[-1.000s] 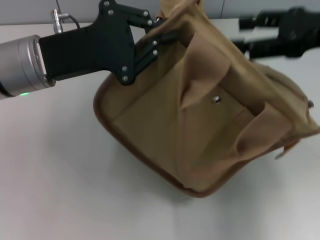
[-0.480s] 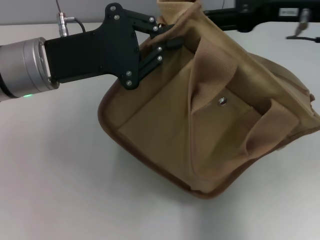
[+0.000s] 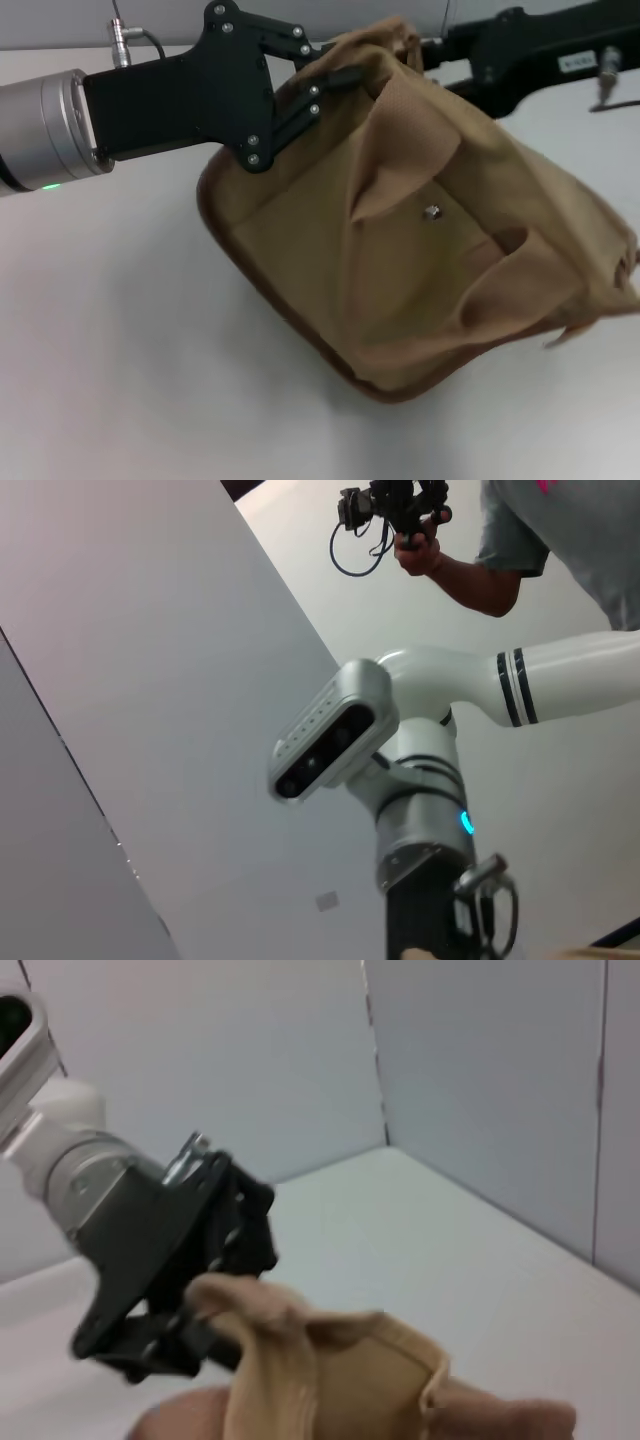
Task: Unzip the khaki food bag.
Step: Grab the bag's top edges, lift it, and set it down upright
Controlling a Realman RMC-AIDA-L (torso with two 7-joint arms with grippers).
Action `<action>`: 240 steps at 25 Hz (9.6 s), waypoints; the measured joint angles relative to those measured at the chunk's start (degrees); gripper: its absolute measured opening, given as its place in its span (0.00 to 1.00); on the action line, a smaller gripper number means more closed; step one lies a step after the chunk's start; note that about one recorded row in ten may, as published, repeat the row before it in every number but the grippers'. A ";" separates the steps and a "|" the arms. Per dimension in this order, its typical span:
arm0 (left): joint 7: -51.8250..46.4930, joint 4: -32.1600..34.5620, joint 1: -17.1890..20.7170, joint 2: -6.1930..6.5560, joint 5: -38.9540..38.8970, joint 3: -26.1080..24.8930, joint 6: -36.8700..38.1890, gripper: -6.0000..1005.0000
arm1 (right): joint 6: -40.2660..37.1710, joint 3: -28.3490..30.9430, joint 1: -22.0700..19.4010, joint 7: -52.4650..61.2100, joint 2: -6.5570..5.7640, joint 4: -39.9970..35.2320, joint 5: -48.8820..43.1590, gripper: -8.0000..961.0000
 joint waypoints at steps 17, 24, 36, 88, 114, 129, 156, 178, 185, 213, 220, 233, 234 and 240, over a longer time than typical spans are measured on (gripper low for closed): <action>0.03 -0.43 -1.10 -0.32 0.04 -0.10 -0.69 0.09 | -8.11 13.01 -8.31 -9.09 0.62 -0.34 8.02 0.88; 0.03 -0.44 -1.13 -0.33 0.05 0.29 -0.62 0.09 | 0.37 10.26 -8.18 -13.08 0.69 4.62 15.34 0.88; 0.02 -0.39 -1.22 -0.11 0.08 0.10 -0.32 0.09 | 4.13 -0.55 -1.73 -7.04 0.20 4.08 7.63 0.88; 2.07 -0.38 -1.70 -2.02 2.79 -3.63 -0.44 0.09 | -9.28 17.96 -17.18 -24.62 0.96 11.22 23.07 0.88; 6.43 0.19 -2.32 -1.97 3.00 -5.17 -0.01 0.09 | -2.19 1.76 -13.22 -17.77 0.43 5.10 17.02 0.88; 12.58 2.48 -1.59 -2.66 2.78 -6.78 0.64 0.09 | -2.13 6.31 -18.55 -25.98 0.90 11.84 21.94 0.88; 13.04 3.00 -1.37 -2.75 2.84 -7.37 1.70 0.09 | 9.18 -0.61 -8.76 -21.04 0.63 13.06 18.77 0.88; 13.55 3.00 -1.84 -3.06 2.94 -8.11 1.12 0.09 | -3.21 11.17 -17.94 -33.68 0.25 25.39 29.27 0.87; 13.55 3.00 -1.89 -3.23 2.94 -8.11 1.21 0.09 | -2.18 12.73 -16.86 -34.84 0.63 25.00 29.73 0.87; 13.15 2.58 -1.79 -4.29 2.90 -8.80 1.03 0.09 | 1.48 -1.77 -17.48 -58.99 1.28 27.68 31.41 0.87; 12.98 2.50 -1.88 -4.41 2.91 -8.73 0.93 0.09 | 2.66 -7.08 -18.49 -72.39 1.29 34.39 39.16 0.78; 12.86 2.46 -1.78 -4.69 2.93 -8.28 1.03 0.09 | 7.96 -11.78 -17.17 -78.62 1.30 37.30 45.99 0.63; 12.86 2.46 -1.78 -4.69 2.93 -8.28 1.03 0.09 | 7.96 -11.78 -17.17 -78.62 1.30 37.30 45.99 0.62; 12.84 2.46 -1.66 -4.72 2.96 -8.27 1.27 0.09 | 8.63 -12.15 -16.84 -78.62 1.20 37.08 47.13 0.60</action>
